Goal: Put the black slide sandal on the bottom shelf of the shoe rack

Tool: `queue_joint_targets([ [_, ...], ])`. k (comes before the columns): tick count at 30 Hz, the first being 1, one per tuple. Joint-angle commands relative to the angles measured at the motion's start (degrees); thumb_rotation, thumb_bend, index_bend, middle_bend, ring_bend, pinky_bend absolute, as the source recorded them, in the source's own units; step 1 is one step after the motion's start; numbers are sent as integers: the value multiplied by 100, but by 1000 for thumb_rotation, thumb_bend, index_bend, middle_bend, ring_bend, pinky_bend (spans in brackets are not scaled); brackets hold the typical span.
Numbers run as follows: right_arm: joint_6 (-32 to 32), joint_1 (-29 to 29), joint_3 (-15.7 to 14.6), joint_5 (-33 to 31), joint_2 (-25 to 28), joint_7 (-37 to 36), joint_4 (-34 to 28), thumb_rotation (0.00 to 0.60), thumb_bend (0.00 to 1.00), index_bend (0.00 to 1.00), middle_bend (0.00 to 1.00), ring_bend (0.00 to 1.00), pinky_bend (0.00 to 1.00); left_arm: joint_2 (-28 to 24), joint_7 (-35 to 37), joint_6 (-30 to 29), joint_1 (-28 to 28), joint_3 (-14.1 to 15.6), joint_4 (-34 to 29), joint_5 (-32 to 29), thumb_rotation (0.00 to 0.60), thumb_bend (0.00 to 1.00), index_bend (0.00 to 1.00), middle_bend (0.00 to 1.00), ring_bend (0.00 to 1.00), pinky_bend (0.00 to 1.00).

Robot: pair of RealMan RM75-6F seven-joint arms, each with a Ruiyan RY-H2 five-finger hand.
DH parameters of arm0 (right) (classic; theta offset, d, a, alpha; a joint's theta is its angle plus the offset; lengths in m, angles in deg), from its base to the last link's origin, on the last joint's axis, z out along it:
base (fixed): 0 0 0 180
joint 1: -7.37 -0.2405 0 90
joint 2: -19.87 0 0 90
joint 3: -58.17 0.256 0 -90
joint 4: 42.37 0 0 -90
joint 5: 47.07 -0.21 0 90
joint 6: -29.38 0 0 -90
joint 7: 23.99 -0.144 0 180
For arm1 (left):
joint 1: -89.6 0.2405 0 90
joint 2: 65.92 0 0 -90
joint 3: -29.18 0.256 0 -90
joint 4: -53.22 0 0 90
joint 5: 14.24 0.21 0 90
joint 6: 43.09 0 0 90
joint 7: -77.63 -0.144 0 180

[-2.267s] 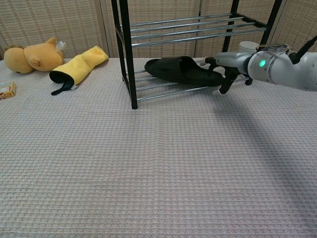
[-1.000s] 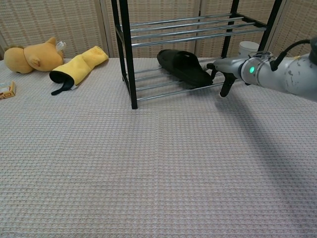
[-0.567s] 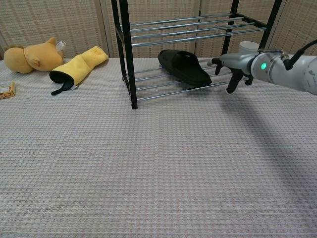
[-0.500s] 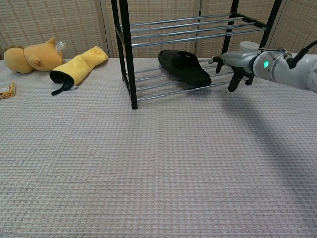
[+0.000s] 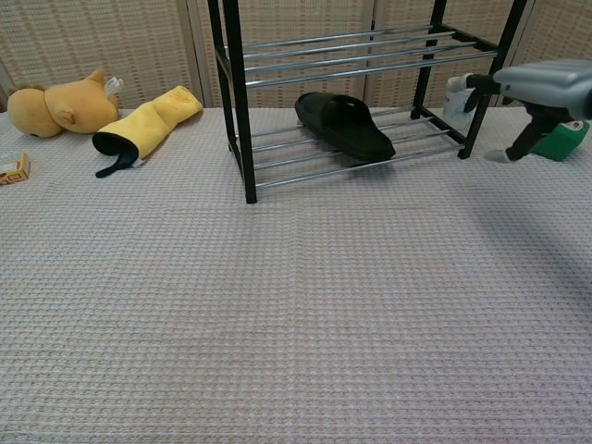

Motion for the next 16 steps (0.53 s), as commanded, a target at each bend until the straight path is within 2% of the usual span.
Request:
queue_joint_targets([
  [1, 804, 741, -411, 651, 616, -317, -596, 600, 322, 0, 177, 83, 160, -5, -48, 29, -67, -36, -47, 45, 600, 267, 201, 84, 104, 256],
  [8, 2126, 1818, -766, 1413, 935, -957, -561, 600, 322, 0, 190, 84, 160, 48, -119, 34, -190, -113, -109, 111, 600, 267, 201, 84, 104, 256],
  [13, 3044, 2568, -958, 1840, 884, -1294, -332, 600, 322, 0, 190, 83, 160, 119, -198, 32, -269, -163, -189, 140, 600, 267, 201, 84, 104, 256],
  [16, 3322, 2869, -995, 1927, 847, -1483, -240, 600, 322, 0, 190, 83, 160, 139, -279, 49, -321, -174, -239, 180, 600, 267, 201, 84, 104, 256],
])
